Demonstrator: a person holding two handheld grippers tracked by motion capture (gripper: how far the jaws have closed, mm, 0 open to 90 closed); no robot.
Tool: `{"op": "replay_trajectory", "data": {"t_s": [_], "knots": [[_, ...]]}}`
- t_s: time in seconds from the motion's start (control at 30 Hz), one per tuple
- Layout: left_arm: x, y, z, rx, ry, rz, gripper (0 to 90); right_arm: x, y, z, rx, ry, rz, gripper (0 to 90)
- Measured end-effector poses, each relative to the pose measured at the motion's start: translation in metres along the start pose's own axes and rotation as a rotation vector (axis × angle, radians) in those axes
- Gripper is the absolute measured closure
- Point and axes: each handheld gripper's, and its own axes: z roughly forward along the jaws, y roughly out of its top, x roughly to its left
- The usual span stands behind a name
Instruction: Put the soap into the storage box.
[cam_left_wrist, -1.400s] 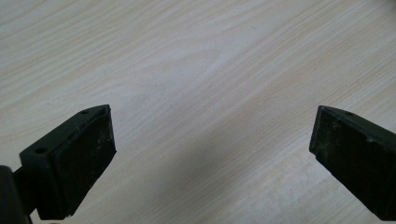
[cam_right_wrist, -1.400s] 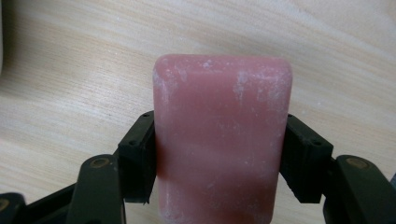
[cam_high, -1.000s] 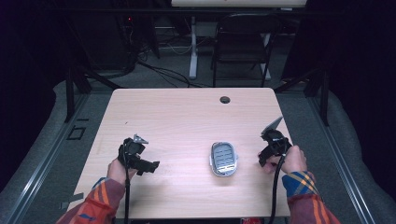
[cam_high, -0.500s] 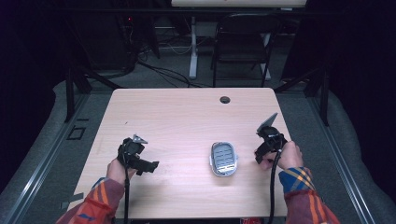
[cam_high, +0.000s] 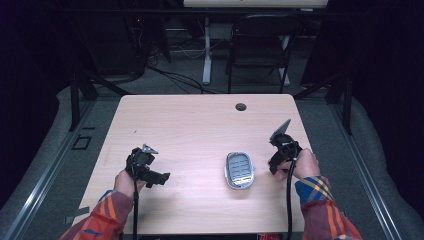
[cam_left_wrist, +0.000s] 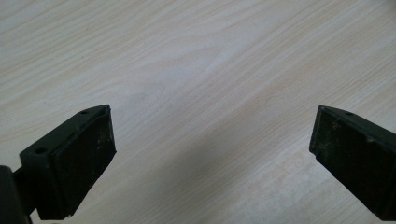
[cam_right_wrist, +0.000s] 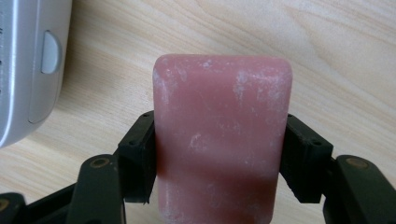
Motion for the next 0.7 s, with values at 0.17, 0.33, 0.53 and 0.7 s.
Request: {"op": "replay_trajectory", "data": {"t_s": [0.17, 0.33, 0.53, 0.7], "knots": [[-0.001, 0.000, 0.001, 0.002, -0.001, -0.001, 0.2, 0.003, 0.003, -0.003, 0.017, 0.001, -0.024, 37.2], [-0.001, 0.001, 0.001, 0.004, -0.002, 0.002, 0.2, 0.008, 0.006, -0.002, 0.005, 0.010, -0.035, 37.2], [-0.001, 0.001, 0.002, 0.005, -0.004, 0.003, 0.2, 0.012, 0.007, -0.005, 0.001, 0.012, -0.046, 37.2], [-0.001, 0.002, 0.002, 0.006, -0.004, 0.003, 0.2, 0.016, 0.007, -0.009, -0.004, 0.011, -0.071, 37.2]]}}
